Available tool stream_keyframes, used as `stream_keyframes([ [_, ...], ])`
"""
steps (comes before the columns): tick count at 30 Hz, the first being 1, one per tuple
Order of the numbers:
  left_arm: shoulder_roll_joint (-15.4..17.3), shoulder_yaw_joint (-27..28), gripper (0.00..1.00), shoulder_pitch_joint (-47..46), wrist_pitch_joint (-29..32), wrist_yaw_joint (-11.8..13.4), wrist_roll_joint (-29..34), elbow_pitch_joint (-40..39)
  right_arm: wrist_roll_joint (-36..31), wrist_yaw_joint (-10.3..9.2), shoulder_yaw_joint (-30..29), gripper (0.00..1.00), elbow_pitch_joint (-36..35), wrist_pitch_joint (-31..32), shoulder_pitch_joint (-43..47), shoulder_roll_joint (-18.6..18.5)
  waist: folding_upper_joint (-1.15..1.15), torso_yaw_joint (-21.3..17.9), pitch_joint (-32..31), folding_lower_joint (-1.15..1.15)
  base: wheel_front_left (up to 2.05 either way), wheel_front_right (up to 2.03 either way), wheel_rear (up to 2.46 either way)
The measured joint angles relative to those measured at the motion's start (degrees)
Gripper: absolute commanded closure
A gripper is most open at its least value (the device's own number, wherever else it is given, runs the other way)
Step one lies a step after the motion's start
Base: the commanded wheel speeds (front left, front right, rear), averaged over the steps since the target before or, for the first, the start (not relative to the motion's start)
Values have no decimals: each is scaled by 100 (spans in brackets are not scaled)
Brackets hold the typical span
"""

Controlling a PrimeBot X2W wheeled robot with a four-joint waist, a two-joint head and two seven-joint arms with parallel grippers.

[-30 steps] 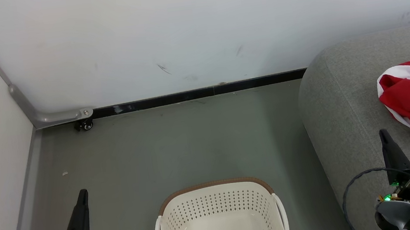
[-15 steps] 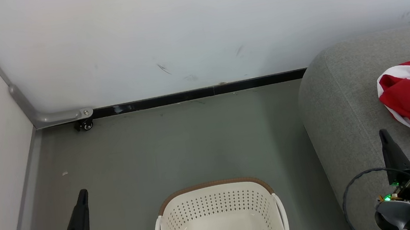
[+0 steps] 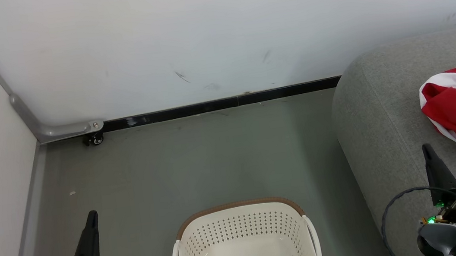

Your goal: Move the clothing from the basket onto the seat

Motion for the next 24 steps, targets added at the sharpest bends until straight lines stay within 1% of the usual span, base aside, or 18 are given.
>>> stream_keyframes([
  [24,0,0,100,0,0,0,0,-1,-33,0,-26,100,1,16,0,9,0,0,0,0,0,0,0],
])
